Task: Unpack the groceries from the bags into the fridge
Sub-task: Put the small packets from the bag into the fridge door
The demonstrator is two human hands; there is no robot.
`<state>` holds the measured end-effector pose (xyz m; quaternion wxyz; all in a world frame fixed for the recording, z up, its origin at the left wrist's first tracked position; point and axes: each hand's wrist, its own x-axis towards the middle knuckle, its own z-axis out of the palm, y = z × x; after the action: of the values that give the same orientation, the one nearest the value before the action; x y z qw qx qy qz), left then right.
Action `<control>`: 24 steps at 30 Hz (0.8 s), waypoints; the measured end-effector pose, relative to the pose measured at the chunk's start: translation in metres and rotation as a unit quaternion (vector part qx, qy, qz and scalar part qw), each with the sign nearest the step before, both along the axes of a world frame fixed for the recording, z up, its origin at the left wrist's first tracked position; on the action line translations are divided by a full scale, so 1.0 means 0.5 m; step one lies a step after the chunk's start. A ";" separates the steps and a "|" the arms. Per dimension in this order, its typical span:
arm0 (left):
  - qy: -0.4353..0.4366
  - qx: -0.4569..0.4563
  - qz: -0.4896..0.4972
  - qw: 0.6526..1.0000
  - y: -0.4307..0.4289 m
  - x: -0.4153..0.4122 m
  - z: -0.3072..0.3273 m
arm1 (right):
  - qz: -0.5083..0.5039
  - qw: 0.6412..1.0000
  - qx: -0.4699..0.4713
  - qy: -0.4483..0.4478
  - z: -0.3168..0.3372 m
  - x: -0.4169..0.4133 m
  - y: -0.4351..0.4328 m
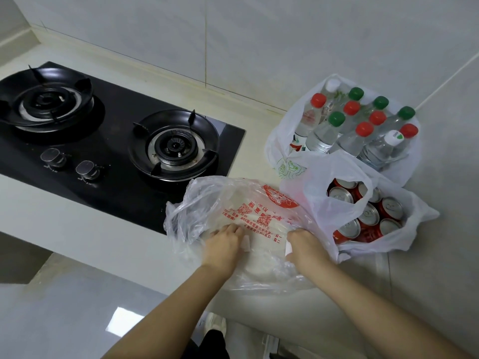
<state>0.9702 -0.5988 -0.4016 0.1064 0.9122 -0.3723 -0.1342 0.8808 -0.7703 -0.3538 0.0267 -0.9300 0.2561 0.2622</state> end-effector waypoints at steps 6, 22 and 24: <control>-0.002 -0.021 0.008 1.000 0.003 -0.003 0.003 | 0.040 0.998 -0.048 0.034 -0.006 -0.003 0.011; 0.036 -0.122 0.025 0.992 0.038 -0.008 0.022 | 0.096 0.983 0.018 -0.157 0.016 0.006 0.051; 0.067 -0.164 0.063 0.982 0.048 -0.009 0.037 | 0.094 0.980 0.031 -0.174 0.023 0.008 0.056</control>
<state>0.9660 -0.5748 -0.3831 0.2873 0.8929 -0.3233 -0.1252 0.8849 -0.7425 -0.3423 0.0748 -0.9801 0.1503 0.1057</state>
